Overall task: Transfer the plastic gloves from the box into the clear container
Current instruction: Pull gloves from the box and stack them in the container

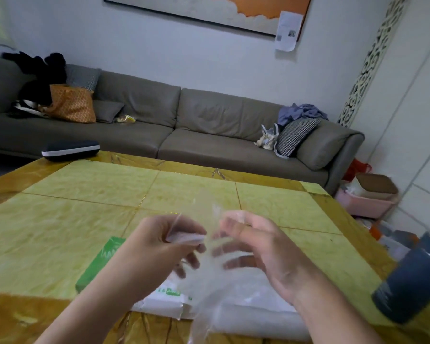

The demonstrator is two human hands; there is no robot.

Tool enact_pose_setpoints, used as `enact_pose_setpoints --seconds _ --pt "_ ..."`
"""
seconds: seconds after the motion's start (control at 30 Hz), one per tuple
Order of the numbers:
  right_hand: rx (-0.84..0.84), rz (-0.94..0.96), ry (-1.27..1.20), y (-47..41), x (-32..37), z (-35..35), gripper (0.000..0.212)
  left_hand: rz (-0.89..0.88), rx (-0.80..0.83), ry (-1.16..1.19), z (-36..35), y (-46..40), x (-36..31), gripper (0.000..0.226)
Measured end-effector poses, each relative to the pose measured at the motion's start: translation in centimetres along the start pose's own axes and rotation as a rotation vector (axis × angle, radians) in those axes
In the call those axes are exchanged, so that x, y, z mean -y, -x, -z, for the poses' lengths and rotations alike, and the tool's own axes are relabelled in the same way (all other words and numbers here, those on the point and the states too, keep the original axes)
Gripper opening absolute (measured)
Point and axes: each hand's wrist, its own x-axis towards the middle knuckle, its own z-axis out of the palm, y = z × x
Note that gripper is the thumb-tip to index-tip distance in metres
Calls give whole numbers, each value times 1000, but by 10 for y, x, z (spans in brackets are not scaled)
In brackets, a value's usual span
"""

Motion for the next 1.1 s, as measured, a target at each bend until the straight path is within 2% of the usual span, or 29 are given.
enact_pose_setpoints --seconds 0.07,0.1,0.13,0.2,0.27,0.33,0.4,0.5,0.57,0.67,0.77,0.87,0.93,1.0,1.1 --pt "-100 74 103 -1 2 4 29 -5 48 -50 -8 -1 -1 24" --pt "-165 111 128 0 0 8 16 -5 18 -42 -11 -2 -1 24" --pt "-223 135 130 1 -4 12 13 -1 -46 -13 -13 -4 1 22" --pt "-309 136 72 6 -11 22 15 26 -194 39 -15 -8 5 17" --pt "-346 103 -1 11 -19 32 12 39 -252 61 -20 -13 4 16" --pt "-303 57 -72 14 -26 41 12 41 -202 67 -31 -19 3 14" --pt "-282 22 -131 15 -30 49 20 86 -141 112 -40 -23 -1 17" --pt "-323 33 -178 17 -36 55 20 153 -35 184 -52 -26 -8 43" --pt "-387 36 -203 16 -42 56 18 143 27 -4 -62 -26 -15 59" --pt "-455 20 -220 13 -52 57 24 83 0 -216 -74 -30 -18 72" --pt "-504 13 -253 14 -57 63 25 53 15 -139 -79 -32 -17 84" --pt "-544 6 -253 19 -57 66 23 37 2 -149 -87 -34 -13 67" --pt "-529 -27 -217 24 -54 68 26 22 -52 -235 -93 -42 -1 32" --pt "-473 -86 -172 28 -47 74 41 4 -59 -320 -97 -52 6 6" --pt "-445 -148 -42 31 -44 90 39 -53 11 -426 -99 -61 8 6"
